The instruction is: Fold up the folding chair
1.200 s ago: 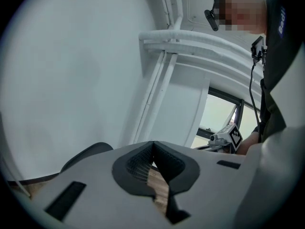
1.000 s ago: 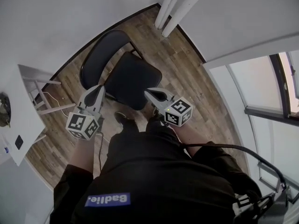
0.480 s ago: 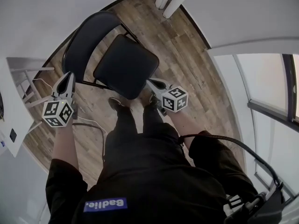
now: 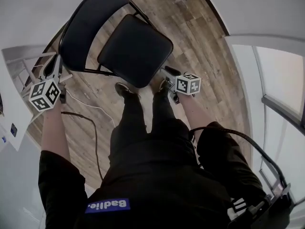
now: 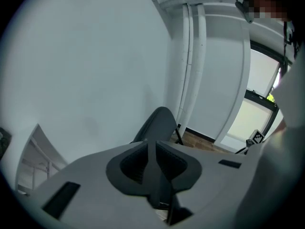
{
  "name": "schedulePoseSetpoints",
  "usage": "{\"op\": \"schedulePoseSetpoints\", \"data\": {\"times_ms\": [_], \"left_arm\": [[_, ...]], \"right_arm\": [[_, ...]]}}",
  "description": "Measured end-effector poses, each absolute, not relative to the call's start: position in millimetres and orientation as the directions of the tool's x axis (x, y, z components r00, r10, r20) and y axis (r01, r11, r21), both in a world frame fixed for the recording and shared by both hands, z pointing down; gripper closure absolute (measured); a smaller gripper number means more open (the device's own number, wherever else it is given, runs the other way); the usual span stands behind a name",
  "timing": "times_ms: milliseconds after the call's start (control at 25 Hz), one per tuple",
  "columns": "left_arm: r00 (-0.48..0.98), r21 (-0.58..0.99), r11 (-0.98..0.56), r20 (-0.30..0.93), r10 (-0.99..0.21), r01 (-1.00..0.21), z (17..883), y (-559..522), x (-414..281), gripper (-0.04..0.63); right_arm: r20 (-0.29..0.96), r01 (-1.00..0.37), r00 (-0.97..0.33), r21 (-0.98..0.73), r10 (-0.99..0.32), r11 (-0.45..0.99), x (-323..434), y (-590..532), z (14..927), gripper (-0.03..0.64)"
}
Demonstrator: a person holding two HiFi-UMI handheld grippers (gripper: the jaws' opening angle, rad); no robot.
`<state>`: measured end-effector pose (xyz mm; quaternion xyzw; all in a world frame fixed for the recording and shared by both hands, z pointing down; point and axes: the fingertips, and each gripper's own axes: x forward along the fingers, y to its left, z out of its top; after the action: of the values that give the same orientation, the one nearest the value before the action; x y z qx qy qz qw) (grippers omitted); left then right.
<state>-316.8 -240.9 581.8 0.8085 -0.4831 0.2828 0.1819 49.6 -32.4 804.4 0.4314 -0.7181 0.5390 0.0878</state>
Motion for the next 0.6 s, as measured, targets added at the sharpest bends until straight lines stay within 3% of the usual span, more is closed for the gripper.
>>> {"op": "schedulePoseSetpoints", "data": {"times_ms": [80,440,600], "left_arm": [[0.358,0.002,-0.467,0.646,-0.674,-0.884,591,-249,-328,0.529],[0.384,0.016,-0.513,0.684,-0.62,-0.858,640,-273,-348,0.425],[0.392,0.002,-0.549,0.702,-0.595,-0.836,659,-281,-340,0.376]], "right_arm": [[0.609,-0.702,-0.597,-0.711,-0.523,-0.026,53,-31,831,0.466],[0.669,-0.686,-0.573,-0.708,-0.472,-0.17,54,-21,932,0.366],[0.652,-0.624,-0.593,-0.743,-0.472,-0.242,51,-23,966,0.268]]}}
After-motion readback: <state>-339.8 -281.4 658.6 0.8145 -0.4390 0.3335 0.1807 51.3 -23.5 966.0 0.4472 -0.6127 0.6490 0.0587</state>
